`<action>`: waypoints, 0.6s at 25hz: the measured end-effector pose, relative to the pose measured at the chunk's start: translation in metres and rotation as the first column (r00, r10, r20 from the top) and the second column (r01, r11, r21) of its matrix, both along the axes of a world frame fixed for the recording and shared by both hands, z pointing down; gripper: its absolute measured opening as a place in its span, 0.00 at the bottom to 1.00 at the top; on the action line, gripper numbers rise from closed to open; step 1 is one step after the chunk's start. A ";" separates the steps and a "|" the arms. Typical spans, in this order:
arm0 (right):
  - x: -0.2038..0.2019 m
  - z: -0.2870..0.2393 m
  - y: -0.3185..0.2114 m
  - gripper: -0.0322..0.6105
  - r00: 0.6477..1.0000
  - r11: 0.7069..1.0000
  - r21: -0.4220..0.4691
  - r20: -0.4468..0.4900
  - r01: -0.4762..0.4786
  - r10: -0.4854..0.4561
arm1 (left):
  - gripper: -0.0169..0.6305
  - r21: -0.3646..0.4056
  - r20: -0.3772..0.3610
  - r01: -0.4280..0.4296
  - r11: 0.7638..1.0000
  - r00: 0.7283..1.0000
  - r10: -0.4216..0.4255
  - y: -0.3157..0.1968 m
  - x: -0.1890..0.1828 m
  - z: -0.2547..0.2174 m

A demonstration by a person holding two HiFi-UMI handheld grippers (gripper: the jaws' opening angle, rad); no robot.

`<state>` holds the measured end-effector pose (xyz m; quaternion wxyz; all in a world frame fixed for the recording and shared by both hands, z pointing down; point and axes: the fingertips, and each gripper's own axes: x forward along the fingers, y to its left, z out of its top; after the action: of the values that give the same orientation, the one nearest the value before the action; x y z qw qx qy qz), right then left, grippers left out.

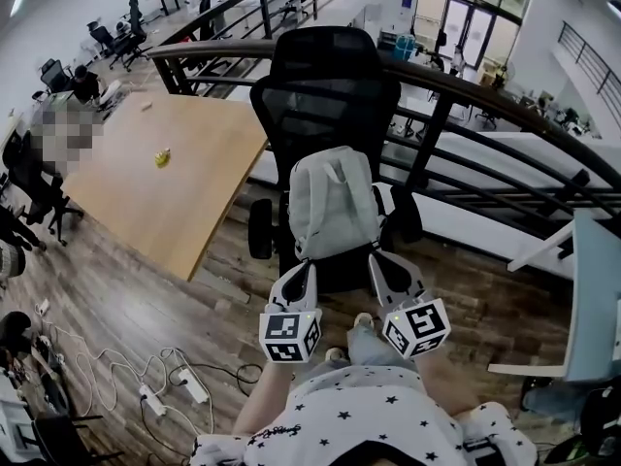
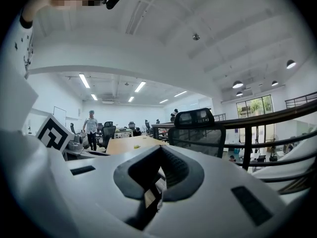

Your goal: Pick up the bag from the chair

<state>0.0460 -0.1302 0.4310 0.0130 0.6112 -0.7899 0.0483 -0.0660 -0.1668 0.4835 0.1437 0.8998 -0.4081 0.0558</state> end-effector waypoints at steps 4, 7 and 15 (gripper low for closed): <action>0.007 0.005 -0.024 0.04 1.000 1.000 -0.006 -0.002 0.009 -0.009 | 0.04 -0.005 0.002 0.015 1.000 1.000 -0.015 -0.019 0.002 0.003; 0.016 0.005 -0.053 0.04 1.000 1.000 0.005 0.002 0.022 -0.022 | 0.04 0.006 0.006 0.032 0.999 0.999 -0.032 -0.042 0.006 0.003; 0.062 0.004 -0.147 0.04 0.996 0.997 0.010 -0.047 0.083 -0.082 | 0.04 -0.011 -0.001 0.100 0.995 0.995 -0.100 -0.128 0.043 -0.001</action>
<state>0.1077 -0.2774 0.4345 0.0294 0.5791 -0.8142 0.0287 -0.0230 -0.2947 0.4830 0.1516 0.8776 -0.4521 0.0500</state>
